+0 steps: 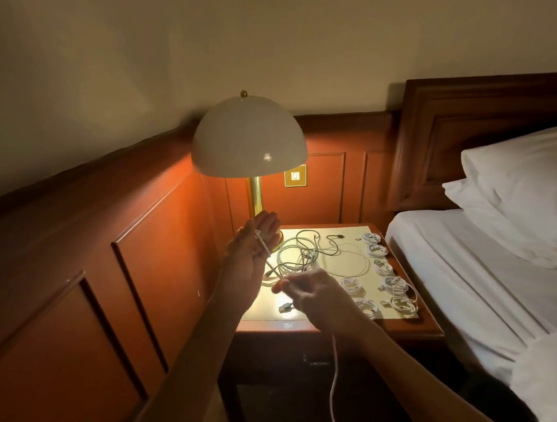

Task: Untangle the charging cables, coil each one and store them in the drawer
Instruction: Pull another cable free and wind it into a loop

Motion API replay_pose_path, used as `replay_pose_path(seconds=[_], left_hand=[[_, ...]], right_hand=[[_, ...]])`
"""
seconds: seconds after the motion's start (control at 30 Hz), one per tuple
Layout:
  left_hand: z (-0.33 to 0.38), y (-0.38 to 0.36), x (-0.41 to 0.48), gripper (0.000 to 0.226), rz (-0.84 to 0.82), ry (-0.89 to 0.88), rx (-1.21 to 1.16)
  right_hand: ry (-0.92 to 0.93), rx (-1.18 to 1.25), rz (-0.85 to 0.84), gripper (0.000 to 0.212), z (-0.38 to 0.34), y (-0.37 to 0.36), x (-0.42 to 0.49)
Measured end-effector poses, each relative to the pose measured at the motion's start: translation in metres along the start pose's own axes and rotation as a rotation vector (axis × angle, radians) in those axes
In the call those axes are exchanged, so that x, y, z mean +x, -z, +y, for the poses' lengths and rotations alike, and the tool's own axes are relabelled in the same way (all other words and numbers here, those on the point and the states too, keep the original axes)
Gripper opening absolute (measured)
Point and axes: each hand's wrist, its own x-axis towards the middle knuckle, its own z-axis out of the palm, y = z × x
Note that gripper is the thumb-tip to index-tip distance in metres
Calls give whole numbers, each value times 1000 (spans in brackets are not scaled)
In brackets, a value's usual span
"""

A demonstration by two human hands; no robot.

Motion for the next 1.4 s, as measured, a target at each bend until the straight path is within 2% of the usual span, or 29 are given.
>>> replay_pose_path(seconds=[0.07,0.1,0.17,0.23,0.3,0.4,0.5,0.53,0.63,0.7,0.77,0.83,0.93,0.97,1.0,1.03,1.1,1.13,1.17,1.23,1.3,1.33,1.4], left_hand=[[-3,11,1,29,11,-129,410],[-3,13,-1,28,-37,-194,610],[-5,11,-9,24,-198,-299,1003],[-5,15,-12,27,-397,-223,1146],[1,21,-16,40,-550,37,985],[19,22,-24,41,-633,363,406],[38,7,-32,30,-688,363,-73],[42,-1,-34,28,-623,324,-207],[41,-24,-32,33,-139,176,-471],[32,-29,-24,35,-12,90,-485],[20,-29,-17,38,20,26,-210],[6,-27,-18,37,63,-57,240],[-9,-16,-19,30,58,-395,1060],[-9,-9,-19,30,38,-462,1251],[-8,-1,-16,30,-18,-423,1297],[-6,8,-14,32,-104,-271,1203],[2,18,-15,44,-338,128,853],[6,20,-17,47,-449,271,691],[10,19,-21,46,-535,365,535],[17,12,-27,36,-639,434,200],[25,-3,-31,21,-570,376,-103],[25,-11,-30,15,-446,318,-247],[18,-20,-22,20,-136,206,-475]], right_hand=[[52,-250,48,23,-2,8,2],[79,-380,76,23,-7,14,3],[119,-574,109,21,-20,29,8],[137,-663,118,22,-36,51,14],[150,-665,94,25,-53,76,21],[177,-472,44,23,-66,99,29],[81,-119,82,19,-52,85,31],[60,-59,88,18,-46,75,29],[86,-30,68,23,-28,34,13],[102,-58,88,22,-23,9,-3],[117,-197,131,22,-20,-4,-11],[118,-336,109,23,-18,1,-8],[88,-517,81,20,-21,26,2],[87,-561,102,20,-24,38,5],[91,-594,117,20,-28,53,9],[95,-608,109,21,-30,66,14],[125,-583,30,23,-36,90,27],[148,-535,-14,21,-35,98,34],[165,-441,-53,17,-34,101,39],[170,-201,-79,10,-26,93,44],[193,-35,5,13,-12,68,43],[201,1,47,18,-5,54,40],[215,71,71,23,5,25,30]])
